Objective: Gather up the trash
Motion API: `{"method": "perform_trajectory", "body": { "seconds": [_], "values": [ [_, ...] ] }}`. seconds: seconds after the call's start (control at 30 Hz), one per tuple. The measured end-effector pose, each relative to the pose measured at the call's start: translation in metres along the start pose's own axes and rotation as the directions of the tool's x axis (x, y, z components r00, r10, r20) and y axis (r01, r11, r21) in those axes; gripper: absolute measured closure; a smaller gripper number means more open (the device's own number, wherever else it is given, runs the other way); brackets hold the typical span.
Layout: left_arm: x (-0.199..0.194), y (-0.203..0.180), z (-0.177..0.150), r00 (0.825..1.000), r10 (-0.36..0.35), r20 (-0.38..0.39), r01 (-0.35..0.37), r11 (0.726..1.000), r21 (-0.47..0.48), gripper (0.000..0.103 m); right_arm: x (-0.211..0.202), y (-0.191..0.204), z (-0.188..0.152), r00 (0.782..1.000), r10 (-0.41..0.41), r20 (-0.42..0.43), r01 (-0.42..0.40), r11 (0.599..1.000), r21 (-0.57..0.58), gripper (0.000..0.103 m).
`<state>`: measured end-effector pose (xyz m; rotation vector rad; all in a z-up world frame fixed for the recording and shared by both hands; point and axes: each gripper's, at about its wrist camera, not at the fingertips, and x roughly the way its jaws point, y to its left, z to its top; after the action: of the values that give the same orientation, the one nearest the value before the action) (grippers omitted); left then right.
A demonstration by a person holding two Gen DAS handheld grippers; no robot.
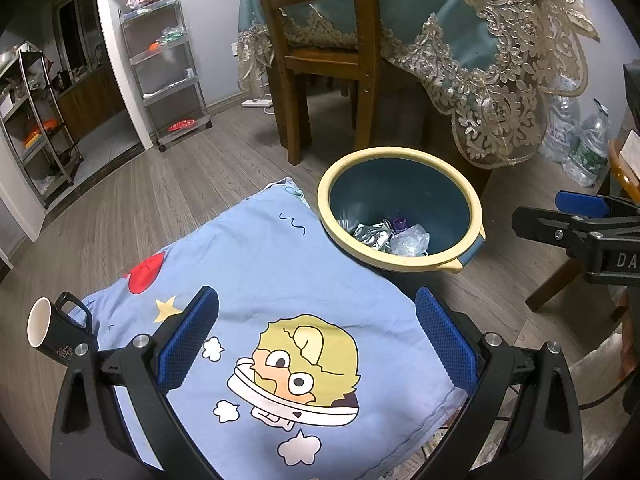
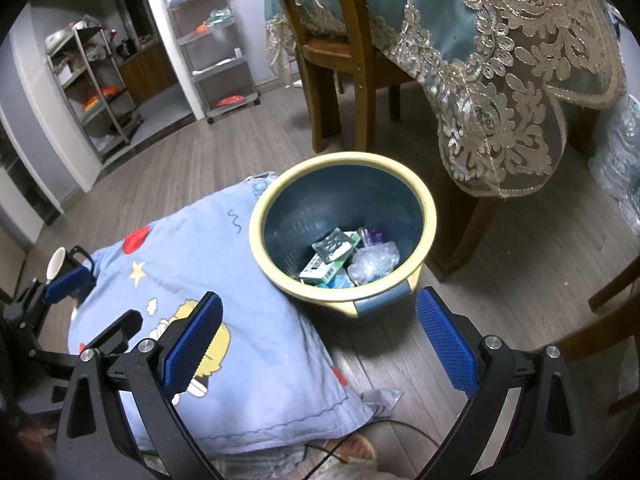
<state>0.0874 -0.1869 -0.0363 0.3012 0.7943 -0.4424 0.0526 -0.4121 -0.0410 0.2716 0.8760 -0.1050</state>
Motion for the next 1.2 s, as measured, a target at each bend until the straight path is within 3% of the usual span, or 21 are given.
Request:
{"method": "perform_trajectory", "body": {
  "seconds": [1.2],
  "values": [
    [-0.0006,-0.0030,-0.0014,1.000,0.001,-0.002,0.000,1.000,0.021,0.006,0.0030,0.0011,0.0009,1.000,-0.004,-0.012,0.004,1.000,0.006,0.006]
  ]
}}
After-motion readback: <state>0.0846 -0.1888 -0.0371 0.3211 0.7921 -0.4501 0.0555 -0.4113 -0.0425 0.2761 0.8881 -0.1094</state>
